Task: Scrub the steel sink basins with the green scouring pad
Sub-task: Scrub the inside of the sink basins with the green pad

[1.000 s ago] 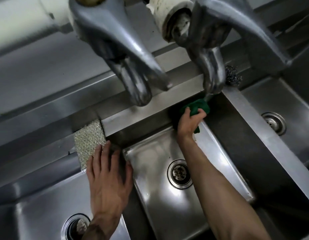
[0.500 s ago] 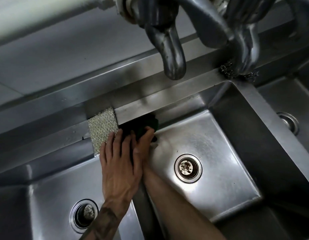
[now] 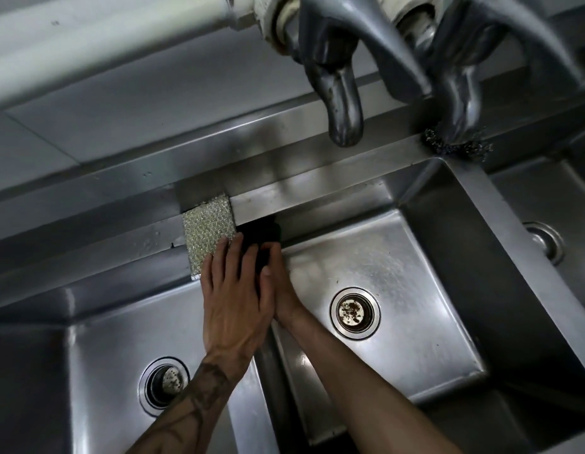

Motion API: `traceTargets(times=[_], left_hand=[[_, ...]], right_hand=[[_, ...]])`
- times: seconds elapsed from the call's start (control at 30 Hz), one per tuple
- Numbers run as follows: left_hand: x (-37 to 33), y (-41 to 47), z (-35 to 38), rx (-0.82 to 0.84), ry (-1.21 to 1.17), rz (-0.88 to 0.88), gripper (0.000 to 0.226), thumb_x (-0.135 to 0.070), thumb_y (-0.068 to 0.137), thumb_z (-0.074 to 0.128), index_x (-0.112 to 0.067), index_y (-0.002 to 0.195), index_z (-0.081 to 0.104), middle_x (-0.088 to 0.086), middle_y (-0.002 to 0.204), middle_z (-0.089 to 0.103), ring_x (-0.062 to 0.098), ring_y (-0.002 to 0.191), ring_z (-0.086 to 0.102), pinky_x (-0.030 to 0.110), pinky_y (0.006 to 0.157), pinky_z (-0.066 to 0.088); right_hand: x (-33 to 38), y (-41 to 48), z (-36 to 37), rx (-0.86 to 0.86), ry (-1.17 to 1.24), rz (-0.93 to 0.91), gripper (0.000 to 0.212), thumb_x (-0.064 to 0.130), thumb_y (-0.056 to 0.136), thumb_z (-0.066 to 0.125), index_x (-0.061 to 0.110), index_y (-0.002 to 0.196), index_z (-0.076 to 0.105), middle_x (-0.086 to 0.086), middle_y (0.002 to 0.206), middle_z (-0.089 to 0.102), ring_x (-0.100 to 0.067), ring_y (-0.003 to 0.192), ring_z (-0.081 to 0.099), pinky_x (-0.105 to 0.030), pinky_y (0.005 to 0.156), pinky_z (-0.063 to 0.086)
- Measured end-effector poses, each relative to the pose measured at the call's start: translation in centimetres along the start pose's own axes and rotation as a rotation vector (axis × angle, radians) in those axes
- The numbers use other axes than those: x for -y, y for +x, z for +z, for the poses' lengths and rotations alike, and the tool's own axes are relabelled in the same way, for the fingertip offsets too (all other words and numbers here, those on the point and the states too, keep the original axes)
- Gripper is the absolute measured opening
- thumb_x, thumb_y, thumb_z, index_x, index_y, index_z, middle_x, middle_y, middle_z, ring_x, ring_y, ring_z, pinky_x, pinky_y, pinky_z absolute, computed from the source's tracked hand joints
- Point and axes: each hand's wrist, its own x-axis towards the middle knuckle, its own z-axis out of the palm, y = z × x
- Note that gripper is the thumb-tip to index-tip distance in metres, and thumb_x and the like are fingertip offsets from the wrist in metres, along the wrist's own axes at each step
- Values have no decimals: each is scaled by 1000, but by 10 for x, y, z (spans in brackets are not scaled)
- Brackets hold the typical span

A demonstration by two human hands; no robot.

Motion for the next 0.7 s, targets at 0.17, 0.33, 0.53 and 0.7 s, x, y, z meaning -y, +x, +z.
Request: traceTargets(times=[0.17,0.33,0.53,0.7], left_hand=[[1,-1,-4,20,0,27,51,-34,106,37,-8,144,59,13,160,50,33,156,36,51,131,20],[-12,-6,-26,68,-29,50,55,-34,106,36,-4,146,59,17,158,52,37,154,40,58,129,25],[-64,-37,-63,68,-139,41,58,-39,105,37,-7,148,58,17,159,51,37,153,41,57,127,28],[-126,-59,-80,20,-151,65,53,-38,106,41,-10,148,59,14,158,53,36,151,45,58,124,32]], right_hand=[[10,-21,-34,-31,-93,66,36,21,102,60,18,132,43,-4,115,59,-22,103,60,-37,90,50],[37,-78,-90,-120,-64,-22,33,12,96,68,21,117,44,3,111,62,1,92,64,-14,76,49],[81,-150,-157,-140,-60,-76,34,17,95,69,30,115,45,28,110,62,4,103,66,-12,76,53],[117,-184,-218,-147,-56,-114,33,18,94,70,30,116,48,24,110,63,1,106,67,-16,81,55]])
